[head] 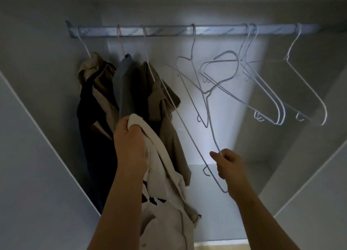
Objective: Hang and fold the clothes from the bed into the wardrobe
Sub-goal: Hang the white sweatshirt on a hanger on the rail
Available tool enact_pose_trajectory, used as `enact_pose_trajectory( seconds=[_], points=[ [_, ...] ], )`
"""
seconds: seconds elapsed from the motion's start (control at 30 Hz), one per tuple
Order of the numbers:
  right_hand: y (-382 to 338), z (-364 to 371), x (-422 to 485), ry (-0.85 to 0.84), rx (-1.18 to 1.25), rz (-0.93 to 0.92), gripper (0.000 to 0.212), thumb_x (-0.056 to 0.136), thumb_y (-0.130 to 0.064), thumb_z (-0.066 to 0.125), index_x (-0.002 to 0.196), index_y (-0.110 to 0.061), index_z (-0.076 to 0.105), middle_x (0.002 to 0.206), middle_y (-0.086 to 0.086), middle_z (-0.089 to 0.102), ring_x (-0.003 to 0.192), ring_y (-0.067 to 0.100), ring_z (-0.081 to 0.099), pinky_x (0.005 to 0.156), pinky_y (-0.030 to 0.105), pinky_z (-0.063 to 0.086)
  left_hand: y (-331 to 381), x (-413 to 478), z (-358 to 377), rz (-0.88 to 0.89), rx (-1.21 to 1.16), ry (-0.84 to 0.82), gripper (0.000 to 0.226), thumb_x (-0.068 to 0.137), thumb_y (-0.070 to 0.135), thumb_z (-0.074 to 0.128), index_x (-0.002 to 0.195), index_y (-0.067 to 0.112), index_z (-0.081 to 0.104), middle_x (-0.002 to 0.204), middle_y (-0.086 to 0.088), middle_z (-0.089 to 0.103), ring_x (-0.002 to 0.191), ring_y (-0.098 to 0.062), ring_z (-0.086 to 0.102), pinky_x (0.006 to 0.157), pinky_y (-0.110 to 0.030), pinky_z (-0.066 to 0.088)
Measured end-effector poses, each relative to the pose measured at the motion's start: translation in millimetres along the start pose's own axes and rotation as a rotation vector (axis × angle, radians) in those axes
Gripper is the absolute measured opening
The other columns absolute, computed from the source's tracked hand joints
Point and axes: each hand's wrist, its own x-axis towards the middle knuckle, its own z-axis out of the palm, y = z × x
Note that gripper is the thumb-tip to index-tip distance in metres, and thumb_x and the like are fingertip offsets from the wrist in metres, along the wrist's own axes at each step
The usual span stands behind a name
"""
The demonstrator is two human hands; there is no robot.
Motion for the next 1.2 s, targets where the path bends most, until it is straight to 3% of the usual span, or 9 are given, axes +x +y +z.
enact_pose_trajectory(
  seconds=[0.13, 0.27, 0.4, 0.57, 0.8, 0.93, 1.03, 1.13, 1.2],
  points=[
    [14, -20, -19, -0.135, 0.004, 0.096, 0.038, 0.084, -0.014, 0.065, 0.05, -0.016, 0.046, 0.048, 0.004, 0.044, 0.044, 0.013, 0.037, 0.049, 0.023, 0.036, -4, -15, 4, -0.046, -0.003, -0.064, 0.026, 0.097, 0.014, 0.039, 0.084, 0.028, 0.056, 0.083, -0.001, 0.06, 0.069, -0.012, 0.056, 0.059, -0.021, 0.046],
    [12, -22, -21, -0.166, 0.006, 0.215, 0.022, 0.083, -0.02, 0.068, 0.063, -0.022, 0.059, 0.048, -0.006, 0.048, 0.039, 0.006, 0.035, 0.04, 0.017, 0.029, -5, -23, 11, -0.089, -0.015, -0.064, 0.022, 0.095, 0.011, 0.037, 0.101, 0.016, 0.058, 0.087, -0.005, 0.061, 0.072, -0.015, 0.058, 0.059, -0.023, 0.045],
    [15, -32, -20, -0.069, -0.069, 0.18, 0.043, 0.082, -0.016, 0.069, 0.051, -0.018, 0.039, 0.042, -0.007, 0.034, 0.036, 0.005, 0.029, 0.037, 0.014, 0.027, -4, -29, 16, -0.059, 0.018, -0.067, 0.023, 0.096, 0.014, 0.039, 0.085, 0.021, 0.057, 0.08, -0.004, 0.06, 0.068, -0.014, 0.056, 0.059, -0.022, 0.046],
    [6, -38, -23, -0.145, -0.056, 0.107, 0.024, 0.082, -0.015, 0.068, 0.066, -0.012, 0.051, 0.051, -0.004, 0.051, 0.049, 0.01, 0.048, 0.052, 0.019, 0.043, -6, -38, 16, -0.072, 0.094, -0.061, 0.024, 0.096, 0.015, 0.039, 0.083, 0.025, 0.056, 0.08, -0.001, 0.06, 0.068, -0.012, 0.057, 0.057, -0.021, 0.045],
    [14, -50, -25, 0.148, -0.091, 0.014, 0.042, 0.09, -0.035, 0.055, 0.057, -0.012, 0.046, 0.053, 0.002, 0.041, 0.052, 0.013, 0.038, 0.054, 0.025, 0.034, -13, -39, 5, -0.188, 0.247, -0.138, 0.017, 0.093, 0.013, 0.047, 0.091, 0.019, 0.063, 0.099, -0.01, 0.064, 0.094, -0.026, 0.059, 0.088, -0.04, 0.05],
    [19, -61, -25, 0.166, 0.054, 0.003, 0.042, 0.09, -0.019, 0.058, 0.052, -0.012, 0.041, 0.04, -0.006, 0.035, 0.039, 0.005, 0.032, 0.046, 0.022, 0.03, -25, -40, -9, -0.274, 0.277, -0.106, 0.024, 0.089, 0.008, 0.053, 0.072, 0.023, 0.06, 0.08, -0.001, 0.058, 0.076, -0.016, 0.053, 0.079, -0.031, 0.044],
    [24, -67, -21, 0.115, 0.183, 0.028, 0.047, 0.09, -0.011, 0.054, 0.046, -0.014, 0.039, 0.036, -0.007, 0.033, 0.034, 0.005, 0.029, 0.041, 0.016, 0.032, -34, -36, -16, -0.398, 0.317, 0.02, 0.029, 0.087, 0.002, 0.053, 0.062, 0.017, 0.047, 0.065, 0.0, 0.045, 0.058, -0.012, 0.042, 0.072, -0.033, 0.041],
    [30, -73, -19, -0.017, 0.153, 0.016, 0.06, 0.091, -0.005, 0.048, 0.033, -0.02, 0.037, 0.035, -0.005, 0.031, 0.034, 0.008, 0.028, 0.041, 0.012, 0.034, -41, -29, -25, -0.496, 0.311, 0.053, 0.033, 0.091, 0.002, 0.047, 0.06, 0.011, 0.039, 0.064, -0.005, 0.038, 0.056, -0.014, 0.036, 0.054, -0.023, 0.035],
    [31, -74, -20, -0.093, 0.075, 0.022, 0.062, 0.09, -0.002, 0.047, 0.032, -0.019, 0.036, 0.034, -0.004, 0.03, 0.033, 0.008, 0.027, 0.041, 0.012, 0.034, -42, -27, -28, -0.492, 0.327, 0.058, 0.03, 0.09, 0.004, 0.048, 0.062, 0.01, 0.043, 0.064, -0.006, 0.041, 0.057, -0.016, 0.039, 0.05, -0.023, 0.032]
  ],
)
